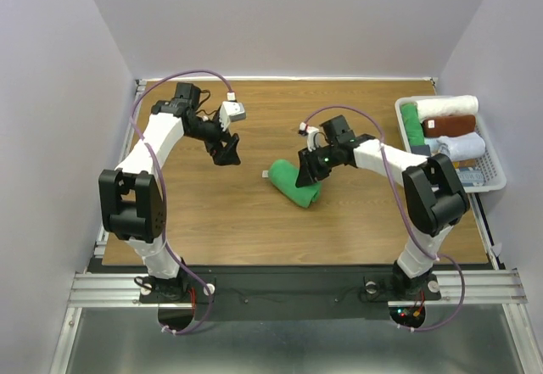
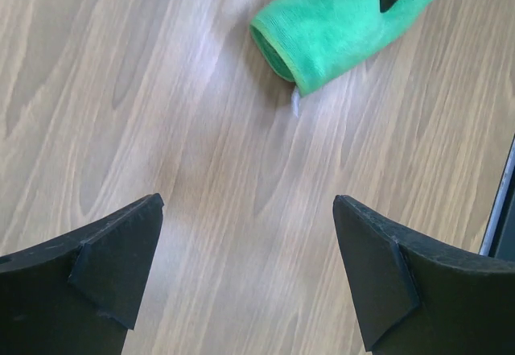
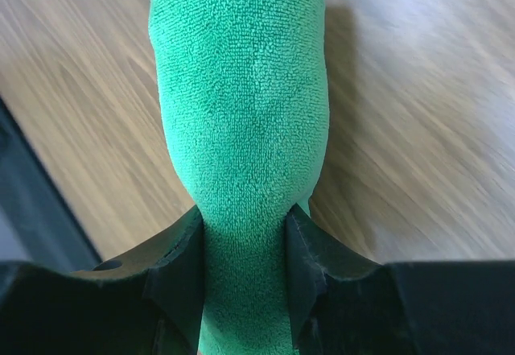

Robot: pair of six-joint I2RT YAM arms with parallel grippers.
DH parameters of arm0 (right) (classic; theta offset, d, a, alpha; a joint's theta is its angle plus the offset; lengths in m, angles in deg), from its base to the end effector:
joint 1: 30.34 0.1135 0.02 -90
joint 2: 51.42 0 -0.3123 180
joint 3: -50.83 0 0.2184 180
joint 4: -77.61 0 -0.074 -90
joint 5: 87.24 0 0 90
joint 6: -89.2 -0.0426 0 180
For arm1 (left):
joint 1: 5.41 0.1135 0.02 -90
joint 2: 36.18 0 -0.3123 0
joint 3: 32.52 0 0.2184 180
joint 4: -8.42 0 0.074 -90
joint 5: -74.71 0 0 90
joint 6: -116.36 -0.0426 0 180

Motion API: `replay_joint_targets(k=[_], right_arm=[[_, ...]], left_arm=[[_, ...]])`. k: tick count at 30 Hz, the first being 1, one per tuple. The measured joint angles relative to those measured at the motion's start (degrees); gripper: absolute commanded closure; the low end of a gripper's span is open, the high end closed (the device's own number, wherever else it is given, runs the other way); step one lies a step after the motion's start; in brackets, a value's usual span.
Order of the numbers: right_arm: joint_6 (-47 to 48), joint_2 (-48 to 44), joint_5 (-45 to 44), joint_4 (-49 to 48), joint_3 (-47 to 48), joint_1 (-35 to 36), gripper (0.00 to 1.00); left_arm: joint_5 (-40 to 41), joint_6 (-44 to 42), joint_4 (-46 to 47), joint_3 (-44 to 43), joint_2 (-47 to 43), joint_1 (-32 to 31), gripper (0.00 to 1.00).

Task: Roll the towels
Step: Place the rolled towel into the container

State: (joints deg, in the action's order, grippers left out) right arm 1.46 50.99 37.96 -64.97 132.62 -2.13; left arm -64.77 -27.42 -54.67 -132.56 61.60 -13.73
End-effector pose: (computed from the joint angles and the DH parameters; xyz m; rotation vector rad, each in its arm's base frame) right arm 0.2960 0.1867 0.2493 -0.9023 2.4228 0.9615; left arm 0.3219 -0.0798 0.3428 1.3965 1.7947 -0.7326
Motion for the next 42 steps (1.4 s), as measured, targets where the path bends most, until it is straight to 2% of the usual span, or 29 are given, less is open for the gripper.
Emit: replay_joint_targets(k=[8,16,22,26,32,37,42], right_arm=[[-11.3,-3.4,3.2,1.2,2.1,-9.8,0.99],[-20.9,-18.6,1.3,1.9,2.1,-24.8,0.99],[-29.2,-29.0,-7.4,4.8,4.5,-39.0,0.99],[-33.4,-30.2,-17.9,9.4,8.9,-43.1,0.99],[-38.2,-34.0,-29.0,16.1,9.8,-50.8,0.99],[-40.7,-36.1,-36.1,24.7,9.7,-58.9,0.99],[-41.7,-38.2,-40.4,29.6,8.2,-62.8,0.99]], left_arm=[[0.1,5.2,6.4,7.9,-2.7,-0.3,0.01],[-0.6,8.5,9.9,8.7,-5.8,-2.3,0.01],[-1.6,10.0,11.2,8.7,-5.9,-3.9,0.01],[-2.1,10.8,11.8,8.7,-5.9,-4.7,0.01],[-2.7,11.3,12.1,8.7,-5.9,-5.2,0.01],[-3.1,11.6,12.2,8.7,-5.9,-5.5,0.01],[-3.5,12.0,12.2,8.7,-5.9,-6.0,0.01]])
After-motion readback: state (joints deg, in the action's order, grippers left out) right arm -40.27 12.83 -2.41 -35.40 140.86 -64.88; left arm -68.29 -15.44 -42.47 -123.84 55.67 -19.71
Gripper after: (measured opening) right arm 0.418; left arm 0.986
